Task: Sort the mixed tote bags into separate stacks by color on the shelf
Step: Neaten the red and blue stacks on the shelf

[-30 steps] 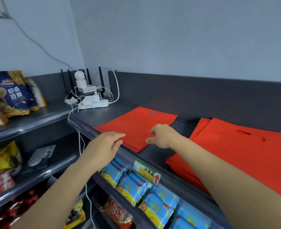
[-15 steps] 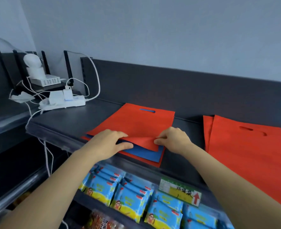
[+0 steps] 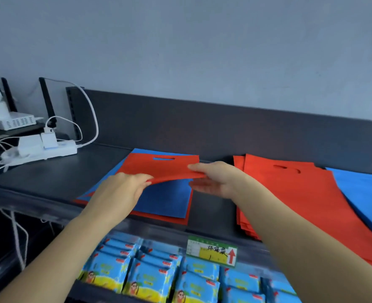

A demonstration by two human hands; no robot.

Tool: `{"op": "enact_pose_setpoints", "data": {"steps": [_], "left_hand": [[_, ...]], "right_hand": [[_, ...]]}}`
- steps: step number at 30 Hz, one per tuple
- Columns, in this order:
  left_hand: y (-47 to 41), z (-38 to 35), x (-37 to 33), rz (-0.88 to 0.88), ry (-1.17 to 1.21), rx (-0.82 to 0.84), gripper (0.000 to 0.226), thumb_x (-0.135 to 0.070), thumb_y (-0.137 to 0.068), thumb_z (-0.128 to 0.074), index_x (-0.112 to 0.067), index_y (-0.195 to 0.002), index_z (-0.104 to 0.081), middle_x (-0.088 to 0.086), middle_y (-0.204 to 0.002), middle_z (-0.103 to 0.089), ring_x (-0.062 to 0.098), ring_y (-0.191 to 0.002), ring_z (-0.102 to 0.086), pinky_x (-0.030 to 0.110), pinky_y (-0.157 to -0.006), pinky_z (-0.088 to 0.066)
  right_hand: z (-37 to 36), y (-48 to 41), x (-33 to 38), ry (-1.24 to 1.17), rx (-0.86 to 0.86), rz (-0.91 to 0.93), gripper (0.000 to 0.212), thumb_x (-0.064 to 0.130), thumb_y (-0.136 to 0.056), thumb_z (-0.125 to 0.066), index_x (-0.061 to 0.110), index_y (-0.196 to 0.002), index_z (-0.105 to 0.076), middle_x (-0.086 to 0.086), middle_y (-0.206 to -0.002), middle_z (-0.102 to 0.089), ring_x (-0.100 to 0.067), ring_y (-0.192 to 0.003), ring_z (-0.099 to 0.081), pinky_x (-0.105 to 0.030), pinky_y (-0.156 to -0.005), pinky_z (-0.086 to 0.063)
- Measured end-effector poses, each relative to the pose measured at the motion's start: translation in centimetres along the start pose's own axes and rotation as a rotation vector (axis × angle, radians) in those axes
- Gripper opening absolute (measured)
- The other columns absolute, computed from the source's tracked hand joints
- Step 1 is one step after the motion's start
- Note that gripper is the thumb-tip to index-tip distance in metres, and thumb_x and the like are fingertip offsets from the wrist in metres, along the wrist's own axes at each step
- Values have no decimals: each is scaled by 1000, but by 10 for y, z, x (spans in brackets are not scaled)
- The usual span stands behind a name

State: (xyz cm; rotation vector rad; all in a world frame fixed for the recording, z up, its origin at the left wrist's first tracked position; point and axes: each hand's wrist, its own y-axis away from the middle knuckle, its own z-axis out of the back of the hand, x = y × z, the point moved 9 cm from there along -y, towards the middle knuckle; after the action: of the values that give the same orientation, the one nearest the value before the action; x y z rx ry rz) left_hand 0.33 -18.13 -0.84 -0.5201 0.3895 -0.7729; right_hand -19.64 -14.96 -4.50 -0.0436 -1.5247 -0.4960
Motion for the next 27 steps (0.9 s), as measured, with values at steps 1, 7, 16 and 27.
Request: {"op": "enact_pose_setpoints", "data": {"steps": [1, 7, 16, 27], "left_hand": [[0, 5, -17, -36, -3, -33, 21, -31, -94, -50, -30, -105, -68, 4, -81, -72, 37, -76, -65, 39, -59, -51], [-13, -3, -116, -190, 55, -90, 34, -15, -73, -63, -26, -105, -67, -5, -91, -73, 25, -77, -69, 39, -52, -56], [-29, -61, -253, -402, 237, 103, 34, -29, -89, -45, -26, -113, -68, -8, -113, -68, 16, -104, -64, 32, -81, -53], [-5, -115, -277, -434, 169, 593, 58, -59, -92, -37, -29, -141, -40, -11, -151, -31, 3, -138, -24, 24, -113, -20]], "right_hand": [[6, 2, 8, -21, -18, 52, 34, 6, -80, -69, 7, -113, -60, -11, -100, -64, -17, -75, -62, -27, -68, -55], [93, 66, 77, 468, -401, 610, 70, -1, -69, -71, 15, -133, -49, -3, -126, -56, -15, -114, -54, -27, -100, -42], [259, 117, 3, 727, -618, 262, 64, 3, -74, -69, 9, -134, -50, -12, -134, -50, -23, -121, -48, -22, -91, -37], [273, 111, -50, 1109, -513, 61, 54, 19, -76, -66, 22, -129, -55, -6, -137, -41, -27, -130, -30, -34, -98, -35]]}}
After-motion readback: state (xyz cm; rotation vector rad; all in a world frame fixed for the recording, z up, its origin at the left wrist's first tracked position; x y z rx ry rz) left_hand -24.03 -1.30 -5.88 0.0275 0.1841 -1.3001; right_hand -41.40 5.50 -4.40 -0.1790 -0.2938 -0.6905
